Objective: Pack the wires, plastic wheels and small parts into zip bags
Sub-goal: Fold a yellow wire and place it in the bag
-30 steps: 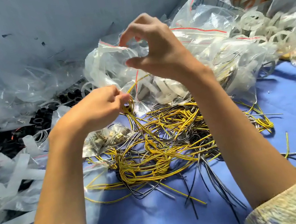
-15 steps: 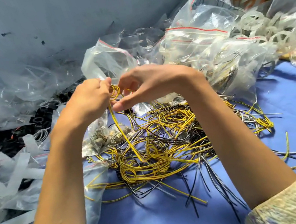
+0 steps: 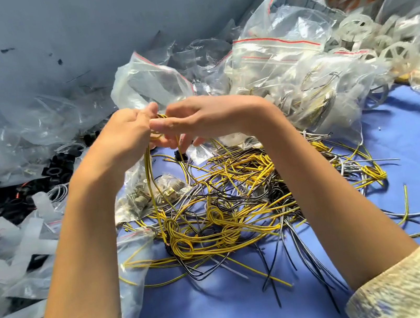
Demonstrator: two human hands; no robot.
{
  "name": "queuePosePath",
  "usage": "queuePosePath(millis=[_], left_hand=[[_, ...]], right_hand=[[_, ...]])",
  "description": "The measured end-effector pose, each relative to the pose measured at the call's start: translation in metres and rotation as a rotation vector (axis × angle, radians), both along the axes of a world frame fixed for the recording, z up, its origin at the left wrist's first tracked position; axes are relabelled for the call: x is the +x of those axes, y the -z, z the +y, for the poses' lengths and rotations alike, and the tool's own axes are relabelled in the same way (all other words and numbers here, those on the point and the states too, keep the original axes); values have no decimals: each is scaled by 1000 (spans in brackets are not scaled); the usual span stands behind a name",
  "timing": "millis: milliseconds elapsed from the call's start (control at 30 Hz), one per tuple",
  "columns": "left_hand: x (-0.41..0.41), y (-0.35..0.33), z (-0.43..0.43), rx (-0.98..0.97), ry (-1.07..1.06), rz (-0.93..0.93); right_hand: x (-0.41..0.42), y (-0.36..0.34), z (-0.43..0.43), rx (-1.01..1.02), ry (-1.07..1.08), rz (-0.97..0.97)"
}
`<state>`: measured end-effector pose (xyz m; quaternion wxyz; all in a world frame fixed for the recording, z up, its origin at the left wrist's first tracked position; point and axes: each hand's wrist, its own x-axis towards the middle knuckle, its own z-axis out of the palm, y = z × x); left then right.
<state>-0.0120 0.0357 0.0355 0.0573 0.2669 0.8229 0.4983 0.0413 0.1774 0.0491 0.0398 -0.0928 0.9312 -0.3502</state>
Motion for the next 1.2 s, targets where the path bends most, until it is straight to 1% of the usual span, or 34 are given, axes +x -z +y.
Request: queuePosePath(millis=[67, 200, 267, 367, 500, 667, 833, 967, 1100, 1200], left_hand=[[3, -3, 0, 40, -11, -23], [8, -7, 1, 96, -25, -66], [10, -9, 1, 129, -28, -92], [12, -11, 0, 115, 7, -92], [13, -12, -3, 116, 37, -75], [12, -12, -4, 69, 35, 1], [8, -12, -4, 87, -31, 30], [5, -9, -2, 107, -118, 29], [0, -8, -3, 138, -199, 25], [-2, -7, -4, 141, -213, 31]], right_hand=[[1, 0, 0, -65, -2, -3], [3, 1, -2, -271, 8, -13], [2, 2, -3, -319, 31, 10], [1, -1, -3, -366, 85, 70], [0, -3, 2, -383, 139, 156], [-1, -2, 7, -413, 96, 166], [-1, 0, 10, -393, 59, 128], [0, 0, 13, -307, 90, 47], [0, -2, 21, -335, 127, 10], [1, 1, 23, -332, 116, 40]])
